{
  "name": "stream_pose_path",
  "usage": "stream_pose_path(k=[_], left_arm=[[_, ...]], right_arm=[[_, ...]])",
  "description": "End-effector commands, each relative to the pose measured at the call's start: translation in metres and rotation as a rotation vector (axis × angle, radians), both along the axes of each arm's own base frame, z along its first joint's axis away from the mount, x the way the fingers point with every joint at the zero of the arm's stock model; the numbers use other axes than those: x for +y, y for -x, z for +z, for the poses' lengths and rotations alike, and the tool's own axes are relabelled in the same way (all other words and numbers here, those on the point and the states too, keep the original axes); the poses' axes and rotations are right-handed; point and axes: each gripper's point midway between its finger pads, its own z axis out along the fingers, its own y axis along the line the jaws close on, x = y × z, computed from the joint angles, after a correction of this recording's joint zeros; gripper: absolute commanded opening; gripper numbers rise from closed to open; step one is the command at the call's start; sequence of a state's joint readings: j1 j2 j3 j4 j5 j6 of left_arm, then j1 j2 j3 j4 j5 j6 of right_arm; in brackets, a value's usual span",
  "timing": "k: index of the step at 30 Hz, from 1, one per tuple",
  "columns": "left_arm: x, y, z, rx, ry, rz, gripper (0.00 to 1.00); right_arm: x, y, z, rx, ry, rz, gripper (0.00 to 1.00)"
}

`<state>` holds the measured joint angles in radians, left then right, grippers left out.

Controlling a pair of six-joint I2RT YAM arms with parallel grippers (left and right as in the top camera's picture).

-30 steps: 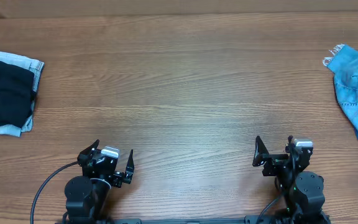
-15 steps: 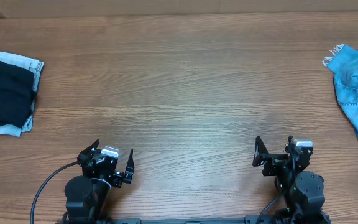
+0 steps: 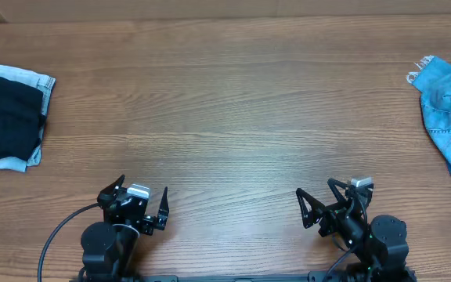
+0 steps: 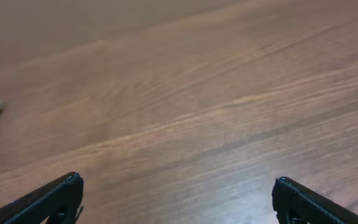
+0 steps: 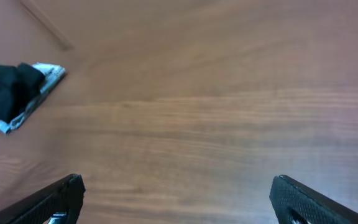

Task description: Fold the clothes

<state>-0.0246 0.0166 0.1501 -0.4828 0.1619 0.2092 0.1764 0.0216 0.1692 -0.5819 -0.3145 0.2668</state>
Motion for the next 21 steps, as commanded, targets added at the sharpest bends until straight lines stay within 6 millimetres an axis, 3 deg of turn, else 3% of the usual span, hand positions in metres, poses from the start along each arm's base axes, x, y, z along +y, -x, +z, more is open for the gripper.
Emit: stream_pose_path(k=[1,4,7,10,14,16,19,21], left_arm=[[-0.002,0.001,-0.003,0.005,0.02,-0.006,1.0],[-0.019,0.004,0.0,0.006,0.074,-0.093,1.0],[-0.04,0.003,0.036,-0.083,0.277,-0.173,1.0],[-0.039,0.003,0.066,-0.114,0.437,-0.142,1.0],[-0.034,0.01,0.114,-0.181,0.443,-0.124,1.0],[-0.028,0.009,0.134,-0.17,0.438,-0.084,1.0],[-0.021,0.004,0.157,-0.088,0.415,-0.021,1.0],[-0.015,-0.008,0.176,0.003,0.368,0.025,1.0]], right_arm=[[-0.001,0.002,0.025,0.017,-0.039,-0.018,1.0],[0.0,-0.002,0.043,0.061,-0.029,-0.019,1.0],[0.001,-0.009,0.056,0.138,-0.011,-0.019,1.0],[0.004,-0.019,0.064,0.252,0.005,-0.014,1.0],[0.036,-0.029,0.098,0.357,-0.075,0.15,1.0],[0.039,-0.039,0.106,0.374,-0.079,0.158,1.0],[0.038,-0.059,0.119,0.402,-0.073,0.126,1.0],[0.017,-0.077,0.123,0.468,-0.034,-0.018,1.0]])
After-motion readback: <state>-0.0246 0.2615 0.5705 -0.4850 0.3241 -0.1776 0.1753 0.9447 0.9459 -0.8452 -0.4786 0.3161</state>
